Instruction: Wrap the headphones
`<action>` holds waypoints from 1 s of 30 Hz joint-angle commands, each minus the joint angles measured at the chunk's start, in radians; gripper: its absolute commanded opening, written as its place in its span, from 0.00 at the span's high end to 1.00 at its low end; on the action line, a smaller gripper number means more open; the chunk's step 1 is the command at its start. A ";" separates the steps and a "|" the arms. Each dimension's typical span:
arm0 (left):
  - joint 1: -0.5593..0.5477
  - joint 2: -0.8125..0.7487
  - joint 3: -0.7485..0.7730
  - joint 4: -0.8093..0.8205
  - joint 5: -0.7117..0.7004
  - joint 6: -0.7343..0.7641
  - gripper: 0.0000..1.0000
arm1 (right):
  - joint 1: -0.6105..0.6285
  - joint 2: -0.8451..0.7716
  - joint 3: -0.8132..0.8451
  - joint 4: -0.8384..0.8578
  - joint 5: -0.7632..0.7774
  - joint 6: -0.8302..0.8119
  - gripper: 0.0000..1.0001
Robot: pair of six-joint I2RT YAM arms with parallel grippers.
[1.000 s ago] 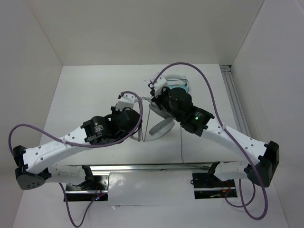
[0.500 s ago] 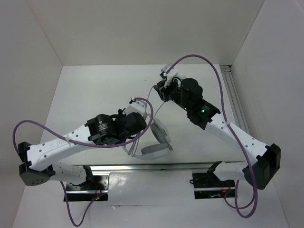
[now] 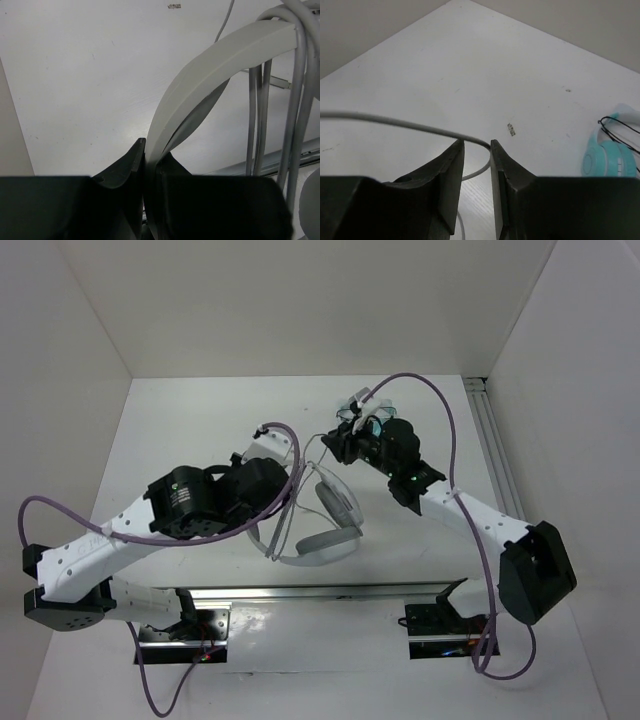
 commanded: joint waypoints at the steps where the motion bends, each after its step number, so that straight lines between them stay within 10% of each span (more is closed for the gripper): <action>1: -0.007 -0.028 0.092 0.019 -0.008 -0.043 1.00 | -0.010 0.037 -0.037 0.191 -0.132 0.087 0.65; 9: -0.007 0.010 0.184 -0.031 -0.054 -0.124 1.00 | 0.024 0.143 -0.063 0.334 -0.319 0.179 0.54; 30: 0.029 0.046 0.388 -0.110 -0.182 -0.313 1.00 | 0.162 0.468 -0.128 0.662 -0.200 0.273 0.55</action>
